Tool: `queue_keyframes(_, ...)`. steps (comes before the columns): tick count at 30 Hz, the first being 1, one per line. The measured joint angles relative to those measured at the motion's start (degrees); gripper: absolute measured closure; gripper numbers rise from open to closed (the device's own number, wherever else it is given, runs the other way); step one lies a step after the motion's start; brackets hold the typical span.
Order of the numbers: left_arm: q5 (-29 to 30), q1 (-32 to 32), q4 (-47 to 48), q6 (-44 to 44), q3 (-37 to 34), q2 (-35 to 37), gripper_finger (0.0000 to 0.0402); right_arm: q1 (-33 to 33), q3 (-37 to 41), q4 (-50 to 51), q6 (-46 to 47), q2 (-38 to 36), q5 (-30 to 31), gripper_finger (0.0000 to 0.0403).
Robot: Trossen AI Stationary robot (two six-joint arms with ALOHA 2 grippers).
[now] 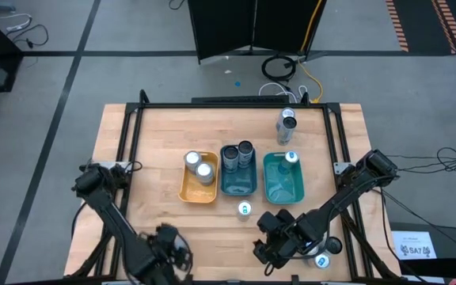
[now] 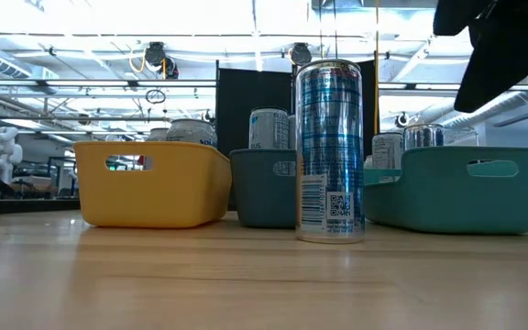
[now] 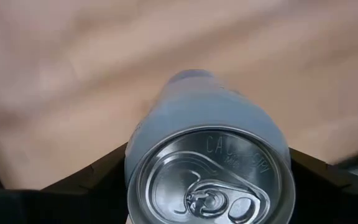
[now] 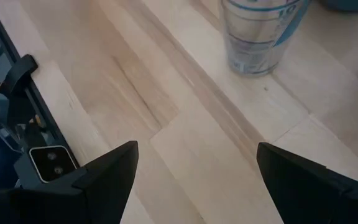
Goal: Sort soda cans
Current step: Put the blue-white soda can into the yellow bin
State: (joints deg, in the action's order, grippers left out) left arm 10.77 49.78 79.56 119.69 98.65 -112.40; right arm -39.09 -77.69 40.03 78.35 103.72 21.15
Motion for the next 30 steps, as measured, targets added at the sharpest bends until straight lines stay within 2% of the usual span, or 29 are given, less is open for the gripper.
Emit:
queue_keyframes(5, 7.33, -6.03, 6.12, -11.31, 0.02, 6.87, 0.0085, 1.17, 0.0, 0.02, 0.0, 0.0, 0.24, 0.0082)
queue_keyframes(9, 12.09, -14.4, 7.97, -27.28, 0.02, 11.82, 0.0085, 2.44, 0.0, 0.02, 0.0, 0.0, 0.28, 0.0082)
queue_keyframes(15, 10.88, -27.56, 6.11, -53.58, 0.02, 13.27, 0.0085, 4.93, 0.0, 0.05, 0.54, 0.0, 0.28, 0.0082)
queue_keyframes(19, 9.87, -32.23, 3.47, -64.84, -2.28, 13.63, 0.0085, 6.47, 0.0, 1.0, 3.98, 0.0, 0.26, 0.0082)
queue_keyframes(23, 8.97, -34.17, 0.77, -70.41, -5.99, 14.62, 0.0085, 8.11, 0.0, 1.83, 6.35, 0.0, 0.0, 0.0082)
queue_keyframes(27, 8.9, -34.16, 0.38, -70.79, -6.97, 14.04, 0.0085, 9.74, 0.0, 1.72, 6.87, 0.0, -0.04, 0.0082)
queue_keyframes(30, 6.58, -33.89, -0.19, -71.1, -6.63, 16.48, 0.0085, 10.93, 0.0, 1.7, 7.91, 0.0, -0.09, 0.0082)
